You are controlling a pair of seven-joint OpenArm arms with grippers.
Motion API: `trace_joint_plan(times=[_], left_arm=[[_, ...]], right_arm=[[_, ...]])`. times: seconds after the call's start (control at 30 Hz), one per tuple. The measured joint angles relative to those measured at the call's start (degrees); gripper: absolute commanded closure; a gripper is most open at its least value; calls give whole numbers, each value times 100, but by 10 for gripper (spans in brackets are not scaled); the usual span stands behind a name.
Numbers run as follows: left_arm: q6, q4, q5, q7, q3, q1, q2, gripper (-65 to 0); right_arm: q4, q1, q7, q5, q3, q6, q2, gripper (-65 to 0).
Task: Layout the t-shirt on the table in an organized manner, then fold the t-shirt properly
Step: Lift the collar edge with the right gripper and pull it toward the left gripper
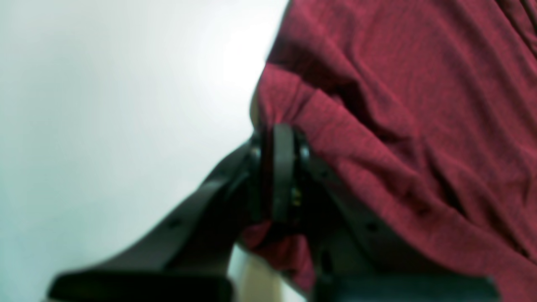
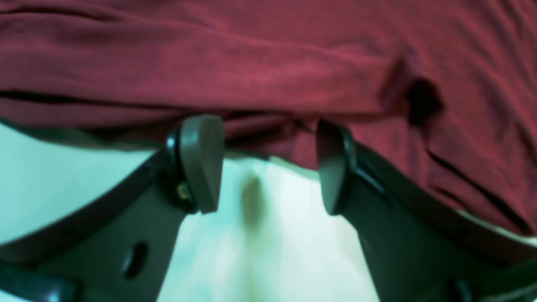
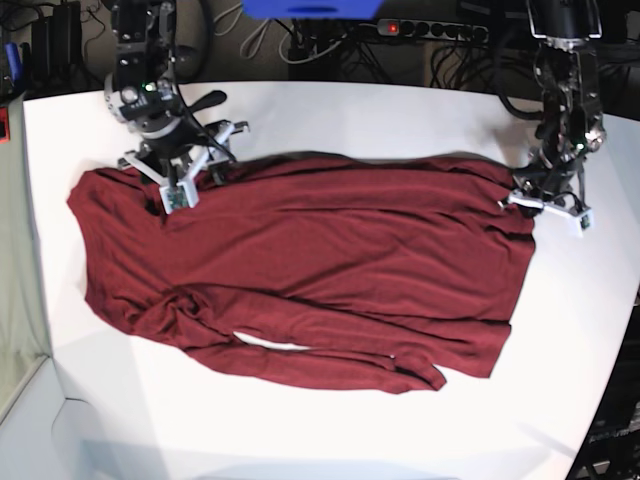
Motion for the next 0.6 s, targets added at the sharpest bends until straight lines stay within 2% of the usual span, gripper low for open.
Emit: trace_joint_plan(times=[0.37,0.47,0.6], left_arm=[[2,-31,-2,24,11,0,-127,-1],[2,-31,-2,24,11,0,-127,-1],[2,-31,-4,24,11,0,-127,-1]], right_arm=[[-627,236,42,-15,44,-2,76,-343],[-627,236,42,-13,42,-2,76,-235],[-627,227,39,-9,37,-2,63,-36]])
